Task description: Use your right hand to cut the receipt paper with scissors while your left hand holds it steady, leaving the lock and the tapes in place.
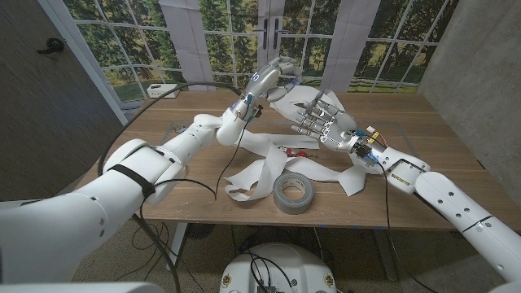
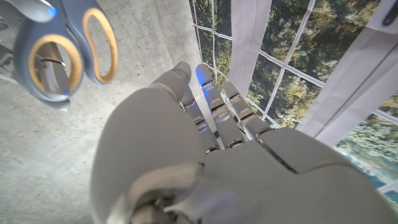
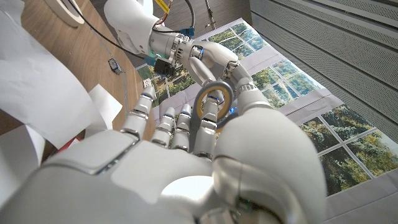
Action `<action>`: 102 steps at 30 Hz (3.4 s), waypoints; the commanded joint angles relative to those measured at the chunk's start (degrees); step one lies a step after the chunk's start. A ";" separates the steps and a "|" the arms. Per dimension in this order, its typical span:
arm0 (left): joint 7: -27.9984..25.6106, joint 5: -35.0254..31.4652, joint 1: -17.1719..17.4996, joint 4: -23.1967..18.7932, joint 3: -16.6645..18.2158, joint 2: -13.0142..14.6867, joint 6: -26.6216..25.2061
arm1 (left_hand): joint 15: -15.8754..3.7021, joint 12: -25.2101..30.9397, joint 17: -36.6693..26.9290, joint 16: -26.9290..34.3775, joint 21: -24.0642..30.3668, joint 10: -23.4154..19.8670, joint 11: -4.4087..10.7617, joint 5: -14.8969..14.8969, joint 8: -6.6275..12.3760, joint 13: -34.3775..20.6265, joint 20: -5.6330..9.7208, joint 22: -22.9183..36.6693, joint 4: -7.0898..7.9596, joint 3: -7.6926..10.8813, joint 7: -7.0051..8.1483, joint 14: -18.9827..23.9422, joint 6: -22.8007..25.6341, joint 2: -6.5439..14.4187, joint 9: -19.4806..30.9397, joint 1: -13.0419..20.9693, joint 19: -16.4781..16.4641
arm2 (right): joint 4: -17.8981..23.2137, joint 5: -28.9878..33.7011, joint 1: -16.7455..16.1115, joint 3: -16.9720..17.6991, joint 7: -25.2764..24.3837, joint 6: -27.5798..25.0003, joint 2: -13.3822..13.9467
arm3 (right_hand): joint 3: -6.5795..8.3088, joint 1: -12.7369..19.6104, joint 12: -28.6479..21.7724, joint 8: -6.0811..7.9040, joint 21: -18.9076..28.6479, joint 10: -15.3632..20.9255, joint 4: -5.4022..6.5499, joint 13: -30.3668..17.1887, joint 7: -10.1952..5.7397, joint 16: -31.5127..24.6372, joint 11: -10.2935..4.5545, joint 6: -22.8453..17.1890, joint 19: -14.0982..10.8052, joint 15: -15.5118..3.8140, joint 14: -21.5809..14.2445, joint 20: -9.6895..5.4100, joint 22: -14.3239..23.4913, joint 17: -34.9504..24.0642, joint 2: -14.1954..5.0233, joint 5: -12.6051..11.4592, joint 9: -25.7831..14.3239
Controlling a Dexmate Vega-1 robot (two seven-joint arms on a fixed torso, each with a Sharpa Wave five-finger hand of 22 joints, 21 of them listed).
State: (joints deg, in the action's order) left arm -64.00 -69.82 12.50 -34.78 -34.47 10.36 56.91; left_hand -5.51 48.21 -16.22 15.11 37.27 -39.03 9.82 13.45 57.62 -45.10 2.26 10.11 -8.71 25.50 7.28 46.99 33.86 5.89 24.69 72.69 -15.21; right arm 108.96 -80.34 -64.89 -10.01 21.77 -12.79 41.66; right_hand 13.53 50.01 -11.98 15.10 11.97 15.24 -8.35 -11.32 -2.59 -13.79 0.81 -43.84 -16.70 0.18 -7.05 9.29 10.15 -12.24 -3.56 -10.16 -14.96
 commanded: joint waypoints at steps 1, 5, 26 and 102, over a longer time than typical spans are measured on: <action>0.00 11.06 0.97 2.07 -1.45 1.04 2.66 | -8.26 -0.37 0.08 -0.21 -0.55 -0.64 0.06 -0.48 0.47 -0.07 3.89 -0.10 -0.35 0.08 0.06 0.72 -0.22 0.21 0.20 -0.31 0.20 | 0.58 0.22 -1.42 1.15 0.01 1.65 -0.60 | -0.28 0.67 -0.09 2.27 -0.11 0.85 -0.03 -0.31 -0.32 -0.23 -0.07 -3.04 -0.54 -0.29 -0.42 -0.09 0.19 -0.22 -0.33 -0.01 -2.06; 0.00 15.95 1.54 1.30 -4.60 2.41 2.66 | -8.25 -0.45 0.14 -0.32 -0.69 -0.67 -0.04 -0.63 0.47 -0.13 3.82 -0.14 -0.44 0.01 0.08 0.82 -0.07 0.28 0.00 -0.29 0.18 | 0.98 0.53 -1.70 1.40 -0.69 1.79 -0.39 | -0.51 1.07 -0.22 3.50 -0.12 1.45 -0.19 -0.35 -1.01 -0.42 -0.20 -3.18 -0.65 -0.56 -0.85 -0.15 0.19 -0.34 -0.03 0.00 -3.74; 41.32 64.93 19.22 -27.93 -3.44 11.20 -11.37 | -8.04 -0.72 -0.21 -0.19 -0.46 -0.33 -0.37 -1.32 0.71 -0.97 1.79 -0.02 -0.65 -1.05 -0.14 1.73 -1.03 1.08 0.42 -0.03 -2.22 | 2.74 0.61 -3.16 2.21 -3.68 3.30 -1.02 | -1.96 3.04 -0.57 18.76 -0.03 5.80 0.23 -1.01 -3.03 -2.63 -2.17 -4.43 -1.14 -2.87 -3.53 -1.66 0.30 -2.23 -0.08 -0.25 -21.04; 86.52 95.65 18.92 -33.69 -1.77 10.66 -30.28 | -4.22 -9.91 4.34 -2.86 -0.17 -10.50 -3.51 -3.16 -24.99 20.31 -7.00 0.37 17.38 -8.95 -7.83 3.01 11.15 -0.39 -14.38 -44.70 -2.85 | -1.97 9.19 7.03 -5.59 8.62 5.95 -0.44 | -3.53 5.42 -2.02 28.27 0.64 10.36 0.38 -5.83 -3.25 -10.28 -9.97 -0.02 -3.04 -10.28 -9.23 -6.77 0.67 -9.28 -3.40 -0.39 -26.59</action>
State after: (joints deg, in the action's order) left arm 16.49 23.38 33.71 -72.04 -35.49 22.11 25.93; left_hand -7.19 40.59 -11.99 12.64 37.80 -51.53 7.45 9.90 34.63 -26.26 -4.63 10.38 8.87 17.37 -0.11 51.33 46.67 5.97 10.12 29.90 -18.43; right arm 108.78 -71.43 -60.59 -13.40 27.50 -5.37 41.22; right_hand 10.28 54.75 -14.14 42.83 12.41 25.76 -7.81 -16.91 -5.85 -23.74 -9.10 -44.18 -19.66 -2.45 -16.45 2.86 10.53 -21.42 -6.96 -10.62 -41.52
